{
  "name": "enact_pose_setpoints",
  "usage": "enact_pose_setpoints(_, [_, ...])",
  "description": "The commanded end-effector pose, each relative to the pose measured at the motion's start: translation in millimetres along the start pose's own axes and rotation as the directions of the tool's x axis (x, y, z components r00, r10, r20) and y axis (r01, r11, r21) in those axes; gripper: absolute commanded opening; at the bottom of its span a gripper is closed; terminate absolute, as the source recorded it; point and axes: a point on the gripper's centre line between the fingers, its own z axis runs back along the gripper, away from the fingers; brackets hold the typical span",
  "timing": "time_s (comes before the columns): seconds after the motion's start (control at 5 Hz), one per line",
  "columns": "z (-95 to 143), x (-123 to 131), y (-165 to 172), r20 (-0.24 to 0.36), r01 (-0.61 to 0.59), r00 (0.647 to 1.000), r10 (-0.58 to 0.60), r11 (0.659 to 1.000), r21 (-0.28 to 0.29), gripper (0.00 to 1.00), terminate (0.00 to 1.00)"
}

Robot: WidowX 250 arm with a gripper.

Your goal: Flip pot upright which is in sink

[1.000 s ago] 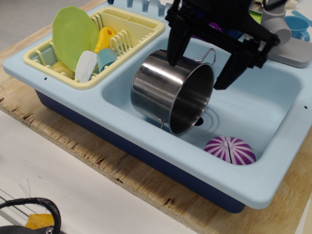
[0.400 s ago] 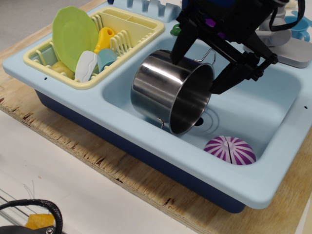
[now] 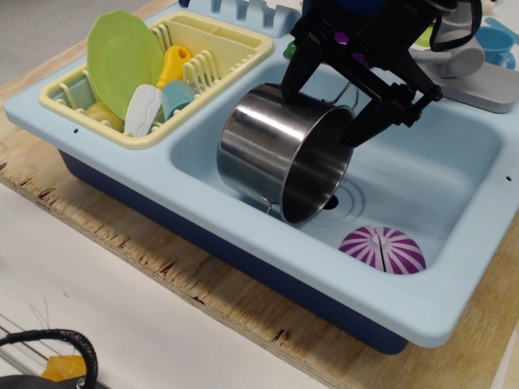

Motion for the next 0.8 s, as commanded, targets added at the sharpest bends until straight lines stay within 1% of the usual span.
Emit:
enact_pose_setpoints(0.0, [-10.5, 9.4, 20.9, -0.024, -0.013, 1.000, 0.014, 1.000, 0.006, 1.00, 0.00])
enact_pose_setpoints(0.2, [-18.7, 8.1, 34.0, -0.029, -0.013, 0.999, 0.014, 1.000, 0.006, 1.00, 0.00])
enact_pose_setpoints(0.4, [-20.6, -0.5, 45.8, -0.052, -0.040, 0.998, 0.040, 0.999, 0.015, 0.00, 0.00])
enact_pose_setpoints(0.6, [-19.3, -7.3, 53.3, -0.052, -0.062, 0.997, 0.061, 0.998, -0.027, 0.00, 0.00])
